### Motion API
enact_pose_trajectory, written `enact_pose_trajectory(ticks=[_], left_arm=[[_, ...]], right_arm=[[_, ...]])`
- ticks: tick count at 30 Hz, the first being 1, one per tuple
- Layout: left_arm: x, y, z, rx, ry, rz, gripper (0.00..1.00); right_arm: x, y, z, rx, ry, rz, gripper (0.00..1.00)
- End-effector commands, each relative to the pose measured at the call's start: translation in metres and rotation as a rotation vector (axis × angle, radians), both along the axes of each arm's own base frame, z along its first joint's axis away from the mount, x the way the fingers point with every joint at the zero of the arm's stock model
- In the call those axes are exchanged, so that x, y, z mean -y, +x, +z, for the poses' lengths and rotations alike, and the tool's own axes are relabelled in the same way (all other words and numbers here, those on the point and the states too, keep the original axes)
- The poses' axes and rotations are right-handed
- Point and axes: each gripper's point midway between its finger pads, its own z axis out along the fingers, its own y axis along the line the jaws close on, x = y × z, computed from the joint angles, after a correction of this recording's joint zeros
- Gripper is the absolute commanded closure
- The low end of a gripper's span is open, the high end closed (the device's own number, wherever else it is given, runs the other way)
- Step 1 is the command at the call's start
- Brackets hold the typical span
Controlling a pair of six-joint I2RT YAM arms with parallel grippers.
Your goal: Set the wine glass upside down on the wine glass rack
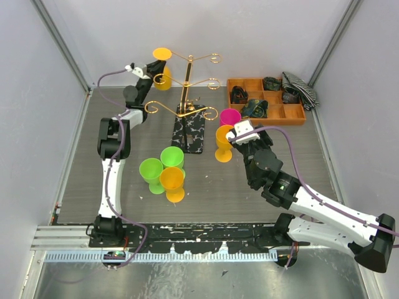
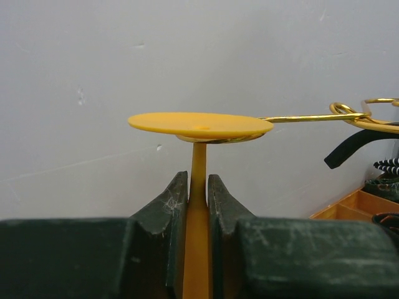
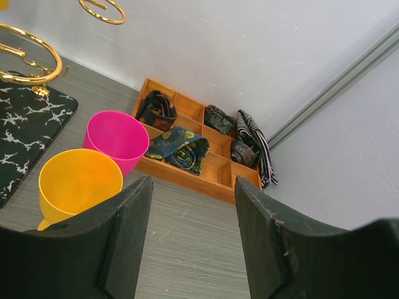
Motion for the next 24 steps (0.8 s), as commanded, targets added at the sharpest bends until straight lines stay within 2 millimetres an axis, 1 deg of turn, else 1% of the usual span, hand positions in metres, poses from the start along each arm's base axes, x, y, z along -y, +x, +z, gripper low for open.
enact_pose_trajectory(ticks=[1,6,12,16,21,24], left_arm=[[-0.007,-0.015,0.015,0.051,-0.019,-0.003,0.92],[-0.003,-0.022,0.015,0.057,-0.011,-0.024,0.93],[0.012,-0.03,0.016,0.066,0.0,-0.059,0.94],[0.024,-0.032,0.012,0.062,0.005,-0.086,0.94],[0.038,-0.032,0.009,0.056,0.017,-0.112,0.92],[0.042,-0.03,0.007,0.049,0.022,-0.119,0.88]], right_arm=[[0.002,0.002,0.003,0.008,0.025,-0.02,0.39],[0.002,0.003,-0.002,0.002,0.017,-0.025,0.4],[0.002,0.005,-0.005,-0.001,0.015,-0.03,0.39],[0.002,0.005,-0.007,-0.003,0.019,-0.029,0.39],[0.001,0.006,-0.005,0.0,0.028,-0.023,0.39],[0.0,0.007,-0.007,-0.002,0.025,-0.025,0.39]])
